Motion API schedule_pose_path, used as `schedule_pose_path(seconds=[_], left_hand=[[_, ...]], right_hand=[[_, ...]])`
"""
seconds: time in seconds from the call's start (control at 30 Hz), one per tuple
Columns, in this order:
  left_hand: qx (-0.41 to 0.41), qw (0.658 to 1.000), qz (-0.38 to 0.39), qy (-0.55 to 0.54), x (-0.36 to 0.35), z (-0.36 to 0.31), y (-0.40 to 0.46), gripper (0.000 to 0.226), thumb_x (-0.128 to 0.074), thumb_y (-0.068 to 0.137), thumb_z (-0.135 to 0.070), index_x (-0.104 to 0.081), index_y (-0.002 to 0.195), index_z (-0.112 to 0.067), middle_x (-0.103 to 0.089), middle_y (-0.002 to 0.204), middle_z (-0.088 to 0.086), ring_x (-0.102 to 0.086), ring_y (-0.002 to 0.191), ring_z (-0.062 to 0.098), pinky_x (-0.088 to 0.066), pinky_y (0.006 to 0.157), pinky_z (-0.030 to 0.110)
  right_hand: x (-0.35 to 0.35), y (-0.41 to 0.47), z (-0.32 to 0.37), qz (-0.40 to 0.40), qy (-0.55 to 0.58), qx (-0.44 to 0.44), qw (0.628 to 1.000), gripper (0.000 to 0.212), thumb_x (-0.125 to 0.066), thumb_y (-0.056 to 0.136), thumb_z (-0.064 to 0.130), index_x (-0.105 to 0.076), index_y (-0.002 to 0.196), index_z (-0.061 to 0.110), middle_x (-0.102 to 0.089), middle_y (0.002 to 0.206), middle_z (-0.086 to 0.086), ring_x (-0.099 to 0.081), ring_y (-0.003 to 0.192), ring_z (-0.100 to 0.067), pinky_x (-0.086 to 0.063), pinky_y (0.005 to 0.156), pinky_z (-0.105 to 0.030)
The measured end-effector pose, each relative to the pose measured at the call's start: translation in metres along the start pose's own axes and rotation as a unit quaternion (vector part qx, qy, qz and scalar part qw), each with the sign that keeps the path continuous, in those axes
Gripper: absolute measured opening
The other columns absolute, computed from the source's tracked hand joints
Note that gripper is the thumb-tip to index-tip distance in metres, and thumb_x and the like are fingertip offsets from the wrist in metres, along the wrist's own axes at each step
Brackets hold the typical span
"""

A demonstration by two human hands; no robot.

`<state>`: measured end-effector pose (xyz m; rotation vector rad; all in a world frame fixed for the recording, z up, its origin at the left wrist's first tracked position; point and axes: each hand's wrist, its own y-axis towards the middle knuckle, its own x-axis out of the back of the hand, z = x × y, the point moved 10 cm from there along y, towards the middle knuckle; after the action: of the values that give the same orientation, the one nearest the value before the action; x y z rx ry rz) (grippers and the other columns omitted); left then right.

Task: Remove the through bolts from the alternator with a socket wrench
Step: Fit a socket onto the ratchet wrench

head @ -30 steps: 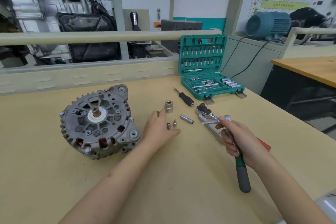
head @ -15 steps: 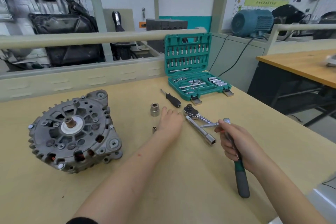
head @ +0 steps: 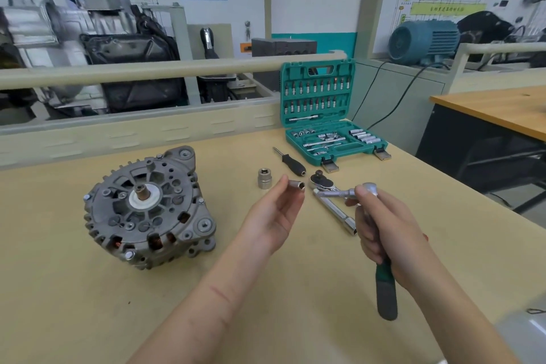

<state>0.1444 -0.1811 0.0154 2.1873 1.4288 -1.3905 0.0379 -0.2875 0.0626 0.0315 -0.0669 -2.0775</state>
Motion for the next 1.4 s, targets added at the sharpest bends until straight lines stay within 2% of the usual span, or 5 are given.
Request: schedule_pose_path(seconds=[0.5, 0.87, 1.0, 1.13, 1.4], left_hand=[[-0.074, 0.993, 0.068, 0.059, -0.004, -0.017, -0.023, 0.016, -0.054, 0.087, -0.008, -0.062, 0.074, -0.003, -0.068, 0.062, 0.006, -0.066, 0.056, 0.012, -0.053, 0.05, 0.019], [-0.247, 0.886, 0.094, 0.38, -0.012, -0.037, -0.048, 0.027, -0.041, 0.094, -0.027, -0.043, 0.073, -0.009, -0.029, 0.04, -0.012, -0.025, 0.036, 0.004, -0.025, 0.037, 0.015], [-0.306, 0.83, 0.053, 0.463, -0.009, -0.044, -0.054, 0.041, -0.049, 0.088, -0.037, -0.052, 0.049, -0.024, -0.027, 0.041, -0.009, -0.025, 0.037, 0.007, -0.022, 0.04, 0.019], [-0.306, 0.82, 0.039, 0.482, -0.005, -0.045, -0.056, 0.047, -0.05, 0.087, -0.034, -0.051, 0.042, -0.025, -0.026, 0.038, -0.009, -0.023, 0.035, 0.006, -0.02, 0.039, 0.019], [-0.244, 0.859, 0.04, 0.449, 0.0, -0.038, -0.057, 0.052, -0.049, 0.09, -0.032, -0.048, 0.038, -0.022, -0.023, 0.037, -0.009, -0.019, 0.032, 0.007, -0.017, 0.041, 0.018]], right_hand=[[-0.025, -0.005, 0.021, -0.008, -0.03, 0.038, 0.999, 0.033, -0.049, 0.088, 0.034, -0.052, 0.082, 0.002, -0.033, 0.043, 0.008, -0.024, 0.035, -0.006, -0.02, 0.033, -0.016], [-0.02, 0.006, 0.024, -0.017, -0.094, 0.025, 0.995, 0.03, -0.054, 0.083, 0.032, -0.046, 0.062, 0.013, -0.033, 0.039, 0.009, -0.026, 0.031, -0.002, -0.023, 0.031, -0.015], [-0.027, 0.009, 0.024, 0.018, -0.134, 0.025, 0.99, 0.031, -0.054, 0.082, 0.033, -0.046, 0.057, 0.016, -0.033, 0.037, 0.01, -0.025, 0.029, -0.003, -0.022, 0.031, -0.013], [-0.033, 0.013, 0.023, 0.054, -0.16, 0.009, 0.986, 0.033, -0.054, 0.083, 0.033, -0.046, 0.055, 0.017, -0.033, 0.035, 0.01, -0.024, 0.029, -0.004, -0.02, 0.031, -0.013], [-0.044, 0.015, 0.025, 0.076, -0.209, 0.04, 0.974, 0.032, -0.053, 0.078, 0.041, -0.048, 0.057, 0.017, -0.034, 0.038, 0.011, -0.027, 0.031, -0.002, -0.024, 0.031, -0.012]])
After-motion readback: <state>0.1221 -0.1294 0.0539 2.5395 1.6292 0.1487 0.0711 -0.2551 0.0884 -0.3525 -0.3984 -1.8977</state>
